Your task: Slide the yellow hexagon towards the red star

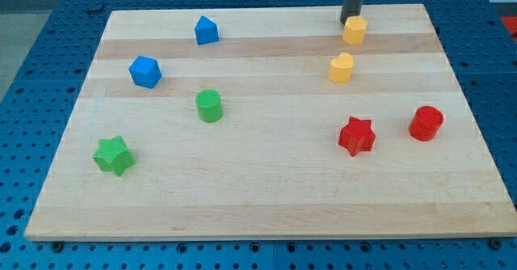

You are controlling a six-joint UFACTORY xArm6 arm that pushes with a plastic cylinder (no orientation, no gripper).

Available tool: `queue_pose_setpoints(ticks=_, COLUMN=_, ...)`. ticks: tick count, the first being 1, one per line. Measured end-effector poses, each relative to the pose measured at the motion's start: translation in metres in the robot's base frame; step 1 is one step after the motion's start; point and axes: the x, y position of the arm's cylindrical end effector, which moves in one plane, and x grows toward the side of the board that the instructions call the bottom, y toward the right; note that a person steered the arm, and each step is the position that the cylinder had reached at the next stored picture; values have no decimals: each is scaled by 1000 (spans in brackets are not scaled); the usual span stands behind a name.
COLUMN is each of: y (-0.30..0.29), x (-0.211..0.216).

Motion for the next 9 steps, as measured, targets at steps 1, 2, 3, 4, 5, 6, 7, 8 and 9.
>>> queue_pose_setpoints(ticks=1, y=0, x=42)
queue_pose_setpoints(ticks=2, y=0, x=62)
queue_pose_setpoints(ticks=3, y=0, x=64)
queue_pose_setpoints(ticks=4, y=0, x=49)
queue_pose_setpoints(ticks=5, y=-1, x=37)
queue_pose_setpoints(ticks=6, y=5, x=65)
queue_pose_setpoints(ticks=7, y=5, x=74)
queue_pose_setpoints(ticks=8, y=5, x=74)
queue_pose_setpoints(ticks=9, y=6, x=72)
